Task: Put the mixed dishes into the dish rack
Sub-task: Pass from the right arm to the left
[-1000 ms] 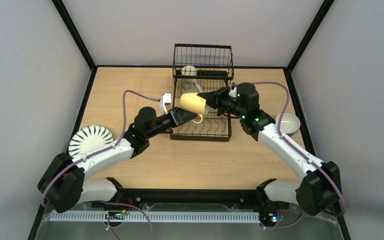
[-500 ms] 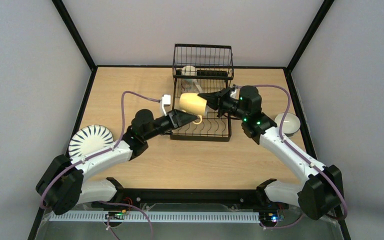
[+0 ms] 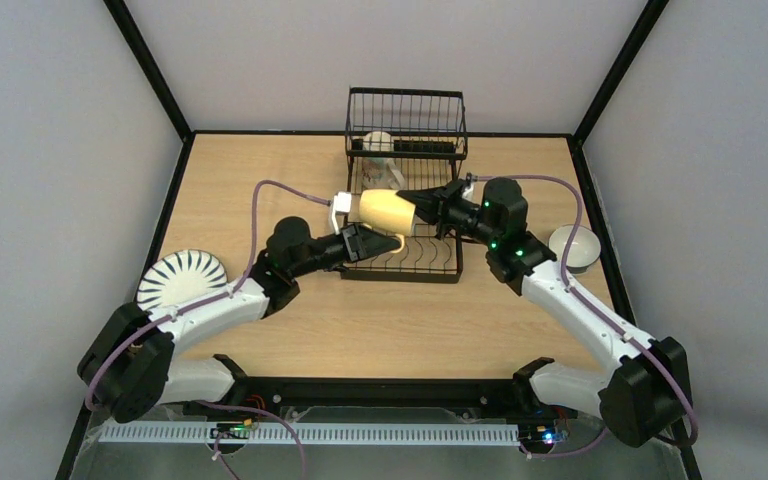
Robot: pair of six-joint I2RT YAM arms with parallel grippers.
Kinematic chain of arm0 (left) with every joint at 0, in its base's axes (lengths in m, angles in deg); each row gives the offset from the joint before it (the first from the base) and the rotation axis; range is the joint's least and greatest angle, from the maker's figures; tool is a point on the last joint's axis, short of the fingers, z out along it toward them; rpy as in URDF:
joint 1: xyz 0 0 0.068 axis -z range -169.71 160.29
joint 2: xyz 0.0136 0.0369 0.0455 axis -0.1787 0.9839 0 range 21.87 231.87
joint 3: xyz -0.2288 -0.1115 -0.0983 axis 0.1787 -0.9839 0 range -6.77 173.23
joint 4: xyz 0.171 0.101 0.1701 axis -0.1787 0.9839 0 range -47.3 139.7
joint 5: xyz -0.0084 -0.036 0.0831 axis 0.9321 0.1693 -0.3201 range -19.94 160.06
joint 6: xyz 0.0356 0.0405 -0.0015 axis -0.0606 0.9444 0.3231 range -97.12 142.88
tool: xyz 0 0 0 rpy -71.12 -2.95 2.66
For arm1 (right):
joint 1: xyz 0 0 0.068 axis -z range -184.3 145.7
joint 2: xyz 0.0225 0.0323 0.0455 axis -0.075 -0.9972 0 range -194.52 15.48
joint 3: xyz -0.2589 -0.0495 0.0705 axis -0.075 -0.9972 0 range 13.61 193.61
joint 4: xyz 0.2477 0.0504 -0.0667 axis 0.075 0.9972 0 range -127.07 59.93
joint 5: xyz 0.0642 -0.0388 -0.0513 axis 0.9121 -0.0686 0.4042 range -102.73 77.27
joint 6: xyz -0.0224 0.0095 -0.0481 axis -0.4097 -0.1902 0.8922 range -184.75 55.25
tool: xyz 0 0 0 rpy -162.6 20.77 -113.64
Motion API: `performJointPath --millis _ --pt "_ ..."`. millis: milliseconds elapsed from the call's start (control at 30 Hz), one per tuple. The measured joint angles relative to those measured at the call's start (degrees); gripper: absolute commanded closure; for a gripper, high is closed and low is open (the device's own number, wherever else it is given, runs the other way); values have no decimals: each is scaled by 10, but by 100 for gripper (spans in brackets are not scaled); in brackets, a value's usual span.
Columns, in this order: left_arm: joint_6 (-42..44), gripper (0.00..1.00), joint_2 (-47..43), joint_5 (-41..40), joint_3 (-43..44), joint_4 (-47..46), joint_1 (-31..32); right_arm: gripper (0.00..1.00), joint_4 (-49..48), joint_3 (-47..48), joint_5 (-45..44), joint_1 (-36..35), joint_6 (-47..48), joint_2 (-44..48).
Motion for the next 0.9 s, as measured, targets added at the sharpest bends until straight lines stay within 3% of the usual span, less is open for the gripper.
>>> performJointPath --millis 400,900 --pt "15 33 1 23 16 28 0 100 -17 -24 5 2 -2 20" --pt "-17 88 0 20 16 56 -4 100 -73 -65 18 6 10 29"
